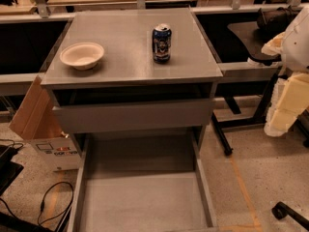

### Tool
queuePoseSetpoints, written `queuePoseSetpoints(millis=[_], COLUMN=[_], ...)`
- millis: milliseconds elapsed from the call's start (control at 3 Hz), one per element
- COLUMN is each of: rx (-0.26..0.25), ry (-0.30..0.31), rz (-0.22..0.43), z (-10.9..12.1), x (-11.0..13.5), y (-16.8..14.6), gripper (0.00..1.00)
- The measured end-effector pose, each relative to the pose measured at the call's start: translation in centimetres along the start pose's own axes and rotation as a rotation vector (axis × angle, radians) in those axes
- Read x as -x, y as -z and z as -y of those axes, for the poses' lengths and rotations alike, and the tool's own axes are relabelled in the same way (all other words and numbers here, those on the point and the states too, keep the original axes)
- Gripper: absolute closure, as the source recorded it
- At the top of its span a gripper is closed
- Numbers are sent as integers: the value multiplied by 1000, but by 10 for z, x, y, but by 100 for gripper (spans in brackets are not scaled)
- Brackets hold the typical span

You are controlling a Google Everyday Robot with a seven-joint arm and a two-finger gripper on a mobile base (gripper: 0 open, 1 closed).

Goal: Place pepsi can into middle drawer

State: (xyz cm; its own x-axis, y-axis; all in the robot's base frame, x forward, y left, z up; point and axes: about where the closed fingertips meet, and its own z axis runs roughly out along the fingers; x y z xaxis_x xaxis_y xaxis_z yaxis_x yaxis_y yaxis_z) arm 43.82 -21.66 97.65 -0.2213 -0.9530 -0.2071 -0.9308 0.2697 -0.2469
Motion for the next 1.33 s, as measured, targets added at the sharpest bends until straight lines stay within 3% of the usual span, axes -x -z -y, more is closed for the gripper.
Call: queuePoseSetpoints(millis=[333, 667, 1000, 1333], rx=[0, -18, -65, -132], ry=[0, -52, -162, -235], rz=[0, 80, 289, 555], z=[0, 12, 52, 108], x=[0, 1, 9, 35], y=[0, -2, -15, -25], gripper=[0, 0, 0, 0])
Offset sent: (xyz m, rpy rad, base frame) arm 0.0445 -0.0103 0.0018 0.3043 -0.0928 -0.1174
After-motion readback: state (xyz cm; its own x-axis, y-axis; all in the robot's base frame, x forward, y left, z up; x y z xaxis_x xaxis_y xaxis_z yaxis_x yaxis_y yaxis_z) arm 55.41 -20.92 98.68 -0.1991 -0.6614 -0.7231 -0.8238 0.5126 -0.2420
